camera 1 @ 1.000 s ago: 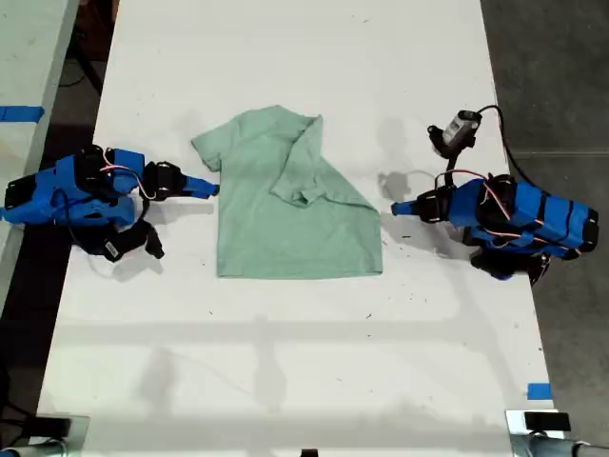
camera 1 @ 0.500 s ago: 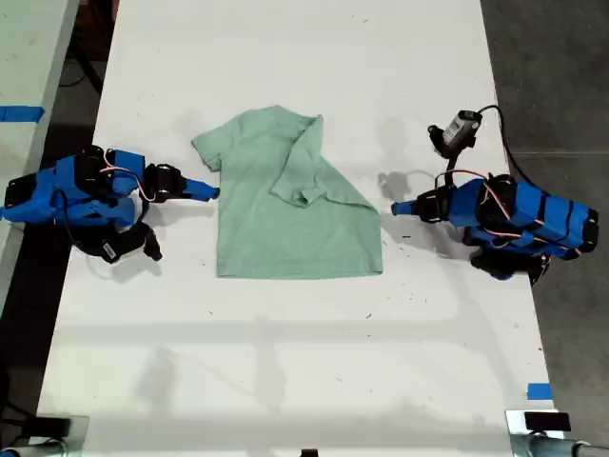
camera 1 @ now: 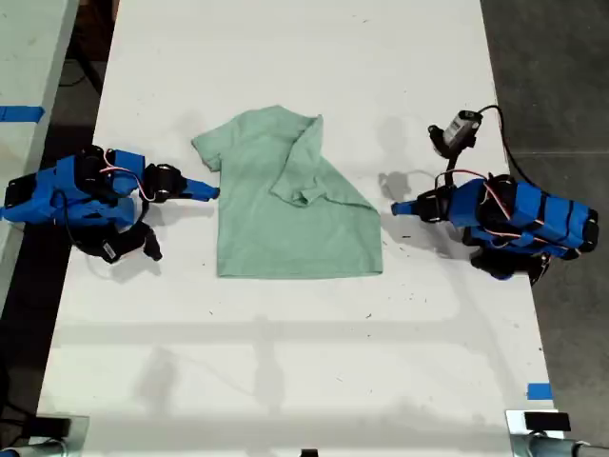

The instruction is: Fold t shirt

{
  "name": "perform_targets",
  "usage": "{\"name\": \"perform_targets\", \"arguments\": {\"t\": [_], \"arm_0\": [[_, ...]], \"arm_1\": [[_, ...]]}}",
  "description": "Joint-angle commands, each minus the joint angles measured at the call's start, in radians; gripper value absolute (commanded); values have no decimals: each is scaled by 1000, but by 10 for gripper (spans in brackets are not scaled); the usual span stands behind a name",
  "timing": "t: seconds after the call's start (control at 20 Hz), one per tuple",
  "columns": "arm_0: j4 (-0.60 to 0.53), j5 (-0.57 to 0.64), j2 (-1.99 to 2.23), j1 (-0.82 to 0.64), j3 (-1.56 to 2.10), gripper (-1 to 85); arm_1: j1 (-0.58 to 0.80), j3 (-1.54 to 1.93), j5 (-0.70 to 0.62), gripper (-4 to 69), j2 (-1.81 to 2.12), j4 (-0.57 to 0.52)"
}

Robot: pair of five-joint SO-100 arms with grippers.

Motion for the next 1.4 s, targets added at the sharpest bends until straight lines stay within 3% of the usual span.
{"name": "perform_targets", "arguments": {"t": [0.0,0.65,0.75,0.8,0.95,1.05,1.2,1.25,1.3,1.35], "arm_0": [[5,6,-2,12,43,95],[5,6,-2,12,43,95],[2,275,0,6,43,88],[0,284,6,2,43,85],[0,170,6,-141,43,76],[0,-64,6,-227,43,81],[-95,-123,11,-272,43,125],[-101,-195,11,-288,43,136],[-137,-135,11,-308,43,22],[-127,-135,11,-328,43,-3]], "arm_1": [[6,60,12,5,18,5],[5,60,20,5,18,9],[11,60,26,5,18,9],[14,60,29,5,18,12],[14,60,35,5,18,17],[15,60,37,5,18,17],[15,60,40,5,18,20],[15,60,41,5,18,20],[15,60,43,5,18,20],[15,60,43,5,18,20]]}}
